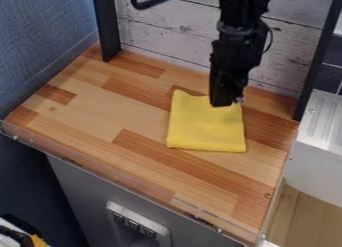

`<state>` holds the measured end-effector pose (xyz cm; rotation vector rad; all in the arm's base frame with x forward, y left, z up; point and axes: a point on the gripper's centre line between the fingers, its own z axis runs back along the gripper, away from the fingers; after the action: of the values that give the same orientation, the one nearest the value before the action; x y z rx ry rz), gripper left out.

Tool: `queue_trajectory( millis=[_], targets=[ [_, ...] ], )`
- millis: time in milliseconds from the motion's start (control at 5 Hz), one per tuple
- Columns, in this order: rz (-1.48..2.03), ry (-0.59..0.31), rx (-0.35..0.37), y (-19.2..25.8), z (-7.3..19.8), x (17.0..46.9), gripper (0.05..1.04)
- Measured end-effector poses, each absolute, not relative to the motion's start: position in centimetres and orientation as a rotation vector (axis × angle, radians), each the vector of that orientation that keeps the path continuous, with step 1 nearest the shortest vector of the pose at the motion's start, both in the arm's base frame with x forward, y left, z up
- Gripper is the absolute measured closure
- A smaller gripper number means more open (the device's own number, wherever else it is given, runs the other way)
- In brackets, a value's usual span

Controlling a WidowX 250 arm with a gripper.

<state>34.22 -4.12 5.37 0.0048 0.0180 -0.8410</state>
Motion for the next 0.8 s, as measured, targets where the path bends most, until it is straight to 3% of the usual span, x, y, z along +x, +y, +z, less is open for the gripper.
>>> queue_trajectory(
  millis=[800],
  targets=[
    [-0.818,0.015,0.029,-4.7,2.8,32.7,1.020]
  ],
)
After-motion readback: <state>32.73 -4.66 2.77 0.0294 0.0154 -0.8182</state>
